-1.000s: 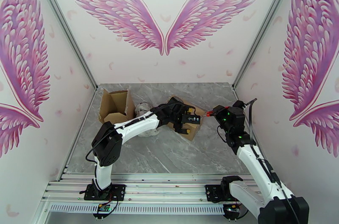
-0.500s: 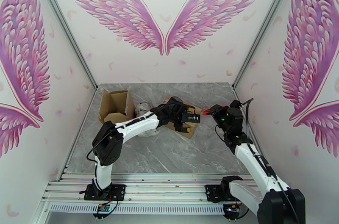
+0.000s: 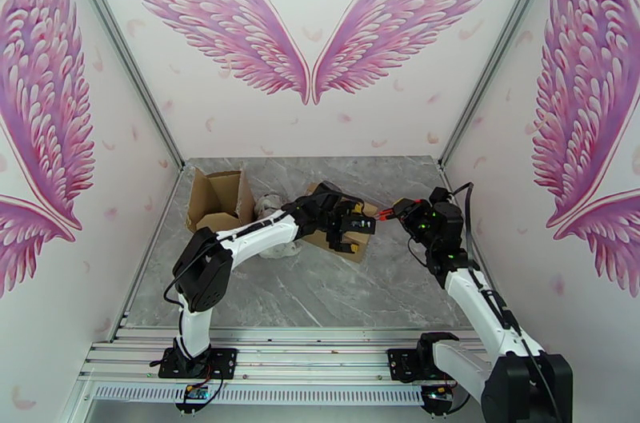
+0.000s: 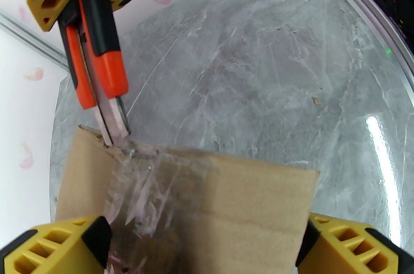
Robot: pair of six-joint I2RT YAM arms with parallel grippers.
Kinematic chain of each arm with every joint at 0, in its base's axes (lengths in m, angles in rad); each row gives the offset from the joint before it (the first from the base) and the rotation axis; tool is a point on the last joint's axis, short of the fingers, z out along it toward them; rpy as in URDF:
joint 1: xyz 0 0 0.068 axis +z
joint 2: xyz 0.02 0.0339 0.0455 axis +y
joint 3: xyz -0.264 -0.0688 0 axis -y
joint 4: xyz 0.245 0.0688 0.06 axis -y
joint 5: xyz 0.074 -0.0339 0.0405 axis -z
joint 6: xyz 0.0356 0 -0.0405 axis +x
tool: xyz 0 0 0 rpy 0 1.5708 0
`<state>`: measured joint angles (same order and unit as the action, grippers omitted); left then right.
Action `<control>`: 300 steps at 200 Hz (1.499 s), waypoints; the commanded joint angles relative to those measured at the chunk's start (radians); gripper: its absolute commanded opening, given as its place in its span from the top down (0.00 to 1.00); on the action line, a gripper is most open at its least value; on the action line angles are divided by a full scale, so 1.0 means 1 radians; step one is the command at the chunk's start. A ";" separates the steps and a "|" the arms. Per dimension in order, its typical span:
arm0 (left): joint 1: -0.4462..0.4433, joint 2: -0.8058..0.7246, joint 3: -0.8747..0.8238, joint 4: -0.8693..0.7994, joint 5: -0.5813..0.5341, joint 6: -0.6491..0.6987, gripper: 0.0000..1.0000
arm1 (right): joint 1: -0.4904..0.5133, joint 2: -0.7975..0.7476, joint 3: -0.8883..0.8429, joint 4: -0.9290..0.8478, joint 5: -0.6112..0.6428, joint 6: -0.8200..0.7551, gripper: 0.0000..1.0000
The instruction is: Unpack the express box
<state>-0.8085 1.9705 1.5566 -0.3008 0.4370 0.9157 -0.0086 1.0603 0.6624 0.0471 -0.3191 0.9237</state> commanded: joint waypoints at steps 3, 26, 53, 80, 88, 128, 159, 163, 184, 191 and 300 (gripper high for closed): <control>0.060 -0.025 -0.001 0.081 -0.023 0.016 0.02 | 0.008 0.015 0.004 -0.201 -0.353 -0.066 1.00; 0.063 -0.036 -0.014 0.087 -0.024 0.023 0.02 | -0.019 0.053 -0.001 -0.183 -0.430 -0.045 1.00; 0.044 -0.043 -0.041 0.141 -0.052 0.014 0.01 | -0.024 0.106 -0.015 -0.113 -0.485 0.034 1.00; 0.026 -0.033 -0.048 0.212 -0.096 -0.019 0.01 | -0.024 0.092 -0.025 -0.109 -0.471 0.052 1.00; 0.023 -0.027 -0.043 0.221 -0.104 -0.022 0.01 | -0.023 0.093 -0.024 -0.129 -0.473 0.048 1.00; 0.023 0.004 -0.015 0.238 -0.226 -0.018 0.01 | -0.025 0.105 -0.021 -0.188 -0.548 0.053 1.00; 0.055 -0.011 -0.032 0.231 -0.192 0.003 0.01 | -0.034 0.103 0.000 -0.284 -0.612 -0.018 1.00; 0.059 -0.013 -0.034 0.227 -0.183 0.006 0.01 | -0.036 0.105 0.004 -0.305 -0.614 -0.035 1.00; 0.070 -0.022 -0.033 0.206 -0.141 0.020 0.01 | -0.046 0.123 0.012 -0.359 -0.655 -0.088 1.00; 0.072 -0.022 -0.032 0.199 -0.135 0.027 0.01 | -0.048 0.129 0.012 -0.357 -0.674 -0.094 1.00; 0.140 0.005 -0.020 0.098 -0.130 0.191 0.01 | -0.089 0.164 0.014 -0.480 -0.844 -0.169 1.00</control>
<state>-0.7715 1.9465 1.5112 -0.3019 0.5388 1.0363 -0.1356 1.2083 0.7280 -0.0307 -0.7895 0.8444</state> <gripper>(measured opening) 0.988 0.199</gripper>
